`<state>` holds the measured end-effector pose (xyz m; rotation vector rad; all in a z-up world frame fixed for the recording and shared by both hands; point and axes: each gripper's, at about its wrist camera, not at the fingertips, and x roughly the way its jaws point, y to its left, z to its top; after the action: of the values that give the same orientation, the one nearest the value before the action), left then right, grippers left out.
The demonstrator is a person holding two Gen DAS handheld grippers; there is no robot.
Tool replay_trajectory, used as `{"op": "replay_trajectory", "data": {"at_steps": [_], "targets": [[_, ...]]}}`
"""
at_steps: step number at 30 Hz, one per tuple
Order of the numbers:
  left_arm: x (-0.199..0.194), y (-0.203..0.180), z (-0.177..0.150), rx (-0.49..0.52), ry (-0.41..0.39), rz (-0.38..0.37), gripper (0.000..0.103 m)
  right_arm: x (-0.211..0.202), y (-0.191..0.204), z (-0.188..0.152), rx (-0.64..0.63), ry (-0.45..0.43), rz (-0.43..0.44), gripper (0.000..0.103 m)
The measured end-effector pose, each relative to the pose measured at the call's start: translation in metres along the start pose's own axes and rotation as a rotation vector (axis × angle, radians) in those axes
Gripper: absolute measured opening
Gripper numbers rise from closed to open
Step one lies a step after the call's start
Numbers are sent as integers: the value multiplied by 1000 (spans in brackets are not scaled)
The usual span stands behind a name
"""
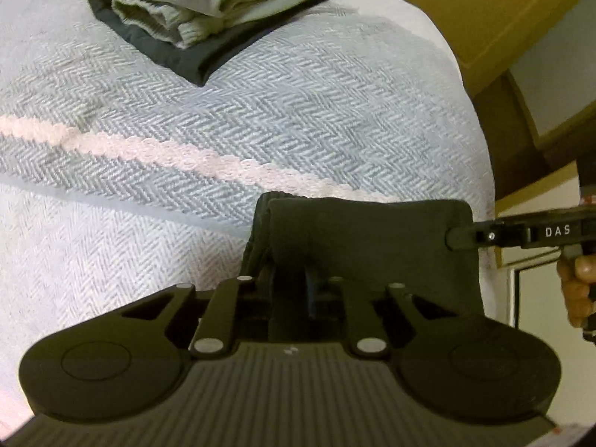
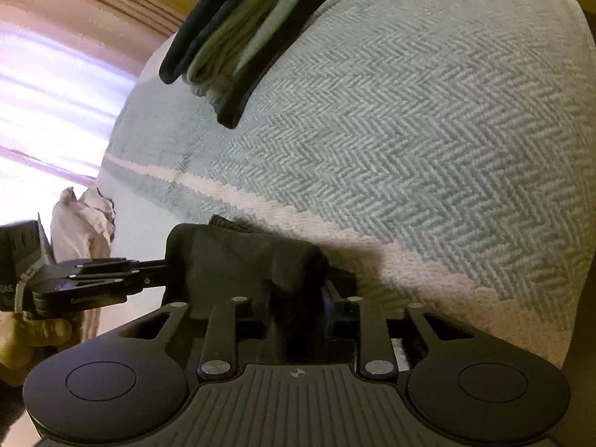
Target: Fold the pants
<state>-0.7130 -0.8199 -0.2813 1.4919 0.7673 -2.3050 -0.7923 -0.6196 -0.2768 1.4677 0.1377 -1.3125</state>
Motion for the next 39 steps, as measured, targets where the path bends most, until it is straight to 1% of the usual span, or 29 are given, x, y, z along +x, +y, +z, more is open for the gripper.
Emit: {"op": "replay_trajectory", "data": {"at_steps": [2, 3, 4, 5, 7, 8, 9, 10, 12, 13, 16, 17, 18, 19, 20, 22, 23, 25, 27, 29, 31, 33, 35, 36, 37, 38, 39], "targets": [[-9, 3, 0, 13, -9, 1, 23, -11, 1, -2, -14, -12, -11, 29], [-16, 5, -1, 21, -11, 3, 24, -19, 5, -3, -30, -25, -27, 30], [-23, 9, -1, 24, -13, 5, 24, -27, 9, -5, -49, -47, -41, 30], [-32, 10, -2, 27, -17, 20, 21, -36, 15, -7, -72, -70, -48, 30], [-51, 18, -4, 28, -27, 35, 20, -54, 29, -13, -153, -119, -56, 30], [-57, 20, -6, 24, -33, 27, 20, -59, 37, -17, -196, -136, -48, 30], [-63, 21, -9, 24, -40, 13, 20, -62, 46, -22, -234, -140, -23, 30], [-69, 20, -13, 25, -37, -10, 20, -61, 51, -26, -253, -129, 0, 30], [-67, 15, -21, 35, -12, -58, 21, -47, 62, -32, -294, -72, 44, 30], [-62, 10, -28, 50, 3, -67, 21, -37, 65, -35, -317, -47, 45, 30], [-33, 7, -46, 32, 56, -75, 21, 2, 62, -36, -356, 35, 15, 29], [-23, 9, -51, 19, 70, -69, 21, 10, 58, -34, -354, 42, 2, 29], [-13, 12, -55, 8, 84, -57, 24, 17, 53, -31, -355, 54, 1, 29], [-6, 17, -59, 4, 83, -44, 24, 22, 48, -27, -355, 65, 6, 29], [-3, 21, -61, -5, 79, -50, 25, 25, 46, -23, -352, 72, 13, 29], [-9, 29, -63, -42, 68, -62, 26, 23, 48, -18, -373, 92, 7, 29], [-18, 31, -65, -38, 60, -49, 26, 20, 53, -17, -395, 92, -6, 29], [-42, 34, -74, -22, 54, 4, 23, 11, 63, -17, -441, 93, -33, 29], [-67, 38, -90, -42, 47, 37, 21, 10, 73, -19, -475, 105, -55, 29], [-88, 38, -109, -90, 38, 24, 21, 12, 86, -24, -518, 125, -21, 29], [-96, 31, -131, -139, 37, -13, 21, 24, 99, -30, -568, 173, 24, 29], [-89, 21, -152, -174, 49, -36, 22, 45, 107, -36, -609, 224, 44, 29], [-74, 16, -170, -217, 51, -6, 22, 67, 107, -34, -633, 256, 25, 29], [-68, 18, -176, -236, 35, 10, 22, 74, 104, -29, -624, 259, 32, 29], [-62, 23, -181, -260, 21, 34, 19, 76, 101, -22, -608, 254, 41, 28], [-58, 30, -183, -291, 12, 45, 14, 76, 97, -14, -584, 245, 46, 26], [-55, 38, -185, -326, -1, 41, 14, 75, 93, -7, -560, 237, 48, 22]]}}
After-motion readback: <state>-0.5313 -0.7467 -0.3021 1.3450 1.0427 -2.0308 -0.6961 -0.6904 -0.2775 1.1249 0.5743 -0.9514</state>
